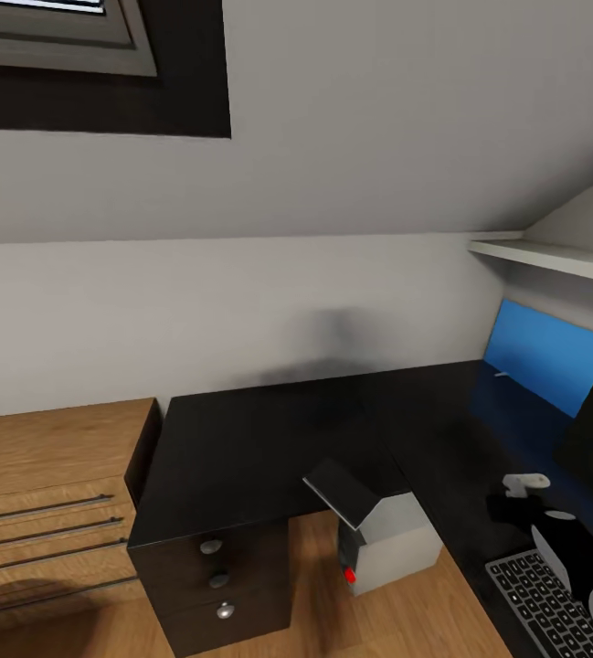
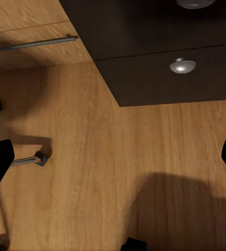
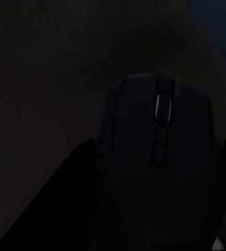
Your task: In the bedroom, organize the workspace by keeping the computer under the desk, ensuring the monitor is on the desk, placing the keyboard on the desk next to the monitor, placing the mouse on the desk next to the keyboard, moving the folder from the swivel chair onto the desk next to the mouse, stacking the notebook on top of the folder with the pen on top of the notebook, and positioning the swivel chair next to the desk.
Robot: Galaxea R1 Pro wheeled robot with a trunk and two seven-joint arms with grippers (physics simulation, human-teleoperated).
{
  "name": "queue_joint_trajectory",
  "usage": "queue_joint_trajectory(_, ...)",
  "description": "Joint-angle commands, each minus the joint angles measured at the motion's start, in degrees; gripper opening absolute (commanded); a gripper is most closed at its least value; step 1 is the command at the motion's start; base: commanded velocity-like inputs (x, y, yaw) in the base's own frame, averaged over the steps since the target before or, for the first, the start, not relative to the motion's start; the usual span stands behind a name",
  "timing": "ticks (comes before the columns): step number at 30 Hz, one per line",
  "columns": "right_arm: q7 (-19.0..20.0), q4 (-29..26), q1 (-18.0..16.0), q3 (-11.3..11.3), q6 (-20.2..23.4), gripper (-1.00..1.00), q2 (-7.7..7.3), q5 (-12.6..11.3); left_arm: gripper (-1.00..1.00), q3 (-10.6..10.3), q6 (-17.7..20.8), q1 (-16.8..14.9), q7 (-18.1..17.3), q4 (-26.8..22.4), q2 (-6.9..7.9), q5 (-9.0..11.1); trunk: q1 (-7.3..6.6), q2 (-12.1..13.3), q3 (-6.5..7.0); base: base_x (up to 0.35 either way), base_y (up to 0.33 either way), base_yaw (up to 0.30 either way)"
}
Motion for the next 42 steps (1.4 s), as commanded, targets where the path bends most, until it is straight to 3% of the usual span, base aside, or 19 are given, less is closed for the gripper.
queue_joint_trajectory(1,1.30,0.13,-0.11,-0.23,0.06,-1.00,-0.04,-0.18,1.00,-0.46,-0.36,-0.07,0.32,0.02,-0.02,0.58,0.01,-0.06,-0.08,0.000,0.000,0.000)
queue_joint_trajectory(6,3.65,0.47,-0.24,-0.23,-1.07,-1.00,-0.18,0.26,1.00,-0.46,-0.36,-0.07,0.33,0.02,-0.26,0.62,0.01,-0.06,-0.08,0.000,0.000,0.000)
queue_joint_trajectory(11,4.13,0.58,-0.28,-0.32,-1.29,-1.00,-0.09,4.46,1.00,-0.46,-0.36,-0.07,0.31,0.02,-0.29,0.62,0.01,-0.06,-0.08,0.062,0.000,0.000)
queue_joint_trajectory(16,4.14,0.60,-0.36,-0.39,-0.50,-1.00,-0.05,5.64,1.00,-0.33,-0.36,-0.07,0.31,0.02,-0.19,0.70,0.01,-0.06,-0.08,0.201,0.000,0.000)
queue_joint_trajectory(21,3.70,0.61,-1.29,-0.40,4.94,-1.00,-0.05,5.86,1.00,-0.24,-0.34,-0.07,0.38,-0.06,-0.14,0.78,0.01,-0.06,-0.08,0.049,0.000,0.000)
queue_joint_trajectory(27,3.58,0.64,-1.92,-0.40,7.84,-1.00,-0.05,5.94,1.00,-0.20,-0.36,-0.07,0.45,-0.46,-0.12,0.81,0.01,-0.06,-0.08,0.008,0.000,0.000)
queue_joint_trajectory(33,3.58,0.69,-2.12,-0.40,10.76,-1.00,-0.05,6.11,1.00,-0.27,-0.34,-0.07,0.56,-0.51,-0.20,0.81,1.33,-2.47,-1.16,0.000,0.000,0.000)
queue_joint_trajectory(42,3.56,1.24,-2.11,-0.40,11.10,-1.00,0.04,8.04,1.00,-0.08,-0.27,-0.07,0.49,-0.51,-0.17,0.89,3.30,-6.08,-2.77,0.000,0.000,0.000)
